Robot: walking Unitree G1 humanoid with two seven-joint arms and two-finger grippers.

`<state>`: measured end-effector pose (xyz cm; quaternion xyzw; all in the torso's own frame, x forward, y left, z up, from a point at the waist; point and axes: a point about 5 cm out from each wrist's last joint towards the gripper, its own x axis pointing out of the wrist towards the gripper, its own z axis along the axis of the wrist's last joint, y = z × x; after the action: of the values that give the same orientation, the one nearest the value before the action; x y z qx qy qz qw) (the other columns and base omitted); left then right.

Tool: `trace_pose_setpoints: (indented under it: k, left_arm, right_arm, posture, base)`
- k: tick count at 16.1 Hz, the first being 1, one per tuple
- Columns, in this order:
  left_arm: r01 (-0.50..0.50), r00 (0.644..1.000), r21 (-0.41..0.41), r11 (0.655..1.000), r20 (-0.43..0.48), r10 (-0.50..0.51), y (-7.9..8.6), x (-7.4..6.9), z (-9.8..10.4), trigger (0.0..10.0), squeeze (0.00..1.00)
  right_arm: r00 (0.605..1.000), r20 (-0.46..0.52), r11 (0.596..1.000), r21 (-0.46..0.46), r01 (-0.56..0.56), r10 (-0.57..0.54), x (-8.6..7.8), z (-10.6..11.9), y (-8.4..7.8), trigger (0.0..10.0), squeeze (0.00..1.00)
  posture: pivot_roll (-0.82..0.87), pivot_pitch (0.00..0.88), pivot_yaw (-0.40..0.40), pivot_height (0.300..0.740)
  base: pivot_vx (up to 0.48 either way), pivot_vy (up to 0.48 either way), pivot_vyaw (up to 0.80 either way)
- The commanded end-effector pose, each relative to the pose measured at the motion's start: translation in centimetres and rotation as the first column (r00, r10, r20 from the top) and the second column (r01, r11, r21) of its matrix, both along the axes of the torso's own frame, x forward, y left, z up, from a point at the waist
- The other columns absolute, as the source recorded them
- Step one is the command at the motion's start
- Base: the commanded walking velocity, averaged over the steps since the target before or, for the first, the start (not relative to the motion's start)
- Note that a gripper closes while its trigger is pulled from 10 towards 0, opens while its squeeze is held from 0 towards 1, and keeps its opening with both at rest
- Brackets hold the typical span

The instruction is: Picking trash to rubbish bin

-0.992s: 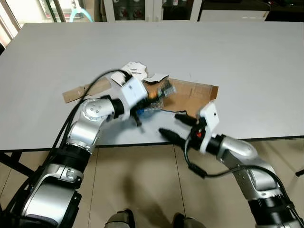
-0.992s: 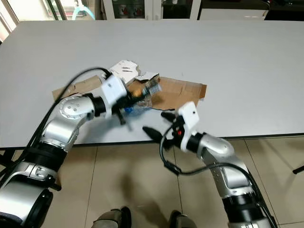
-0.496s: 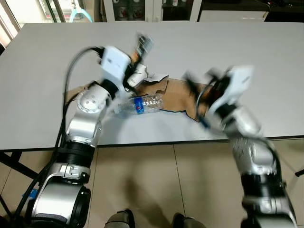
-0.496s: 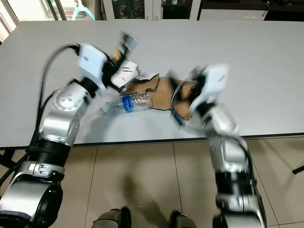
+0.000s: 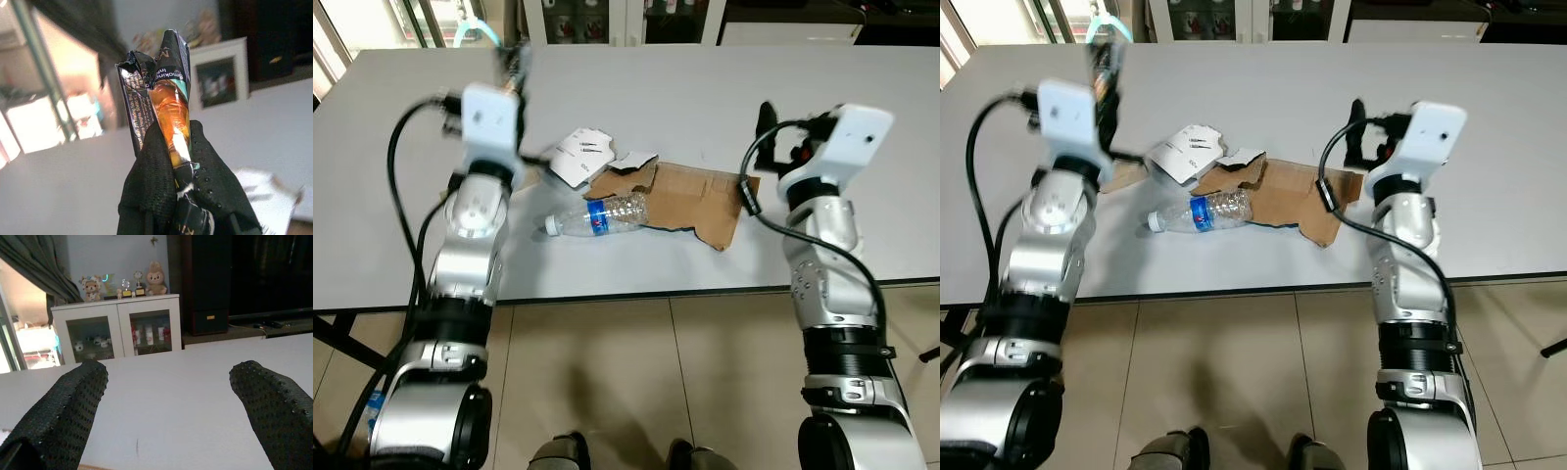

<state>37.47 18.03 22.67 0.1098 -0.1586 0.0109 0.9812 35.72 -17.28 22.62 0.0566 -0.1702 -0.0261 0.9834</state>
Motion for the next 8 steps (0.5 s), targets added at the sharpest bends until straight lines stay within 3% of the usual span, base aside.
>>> trace_pose_setpoints:
  k: [1, 4, 8]
  left_arm:
    - [-0.047, 0.999, -0.027, 0.999, -0.006, 0.047, 0.5, -0.1, -0.7, 10.0, 0.00]
    - [-0.080, 0.995, -0.036, 0.996, -0.063, 0.078, -0.2, -0.7, -3.5, 10.0, 0.00]
    - [-0.076, 0.995, -0.051, 0.996, -0.074, 0.072, -0.8, -0.8, -4.1, 10.0, 0.00]
  right_arm:
    - [1.000, 0.001, 1.000, 0.009, 0.024, -0.024, -0.1, -0.4, -0.2, 10.0, 0.00]
    - [0.995, -0.070, 0.998, 0.015, 0.067, -0.066, -0.2, -2.8, -0.4, 10.0, 0.00]
    - [0.995, -0.073, 0.997, 0.018, 0.070, -0.068, -0.3, -3.2, -0.5, 10.0, 0.00]
  posture:
    - [-0.01, 0.106, -0.004, 0.740]
    - [-0.02, 0.102, -0.002, 0.740]
    - [-0.03, 0.098, -0.003, 0.740]
  base:
    - [0.000, 0.000, 0.00]
    - [0.000, 0.000, 0.00]
    - [0.000, 0.000, 0.00]
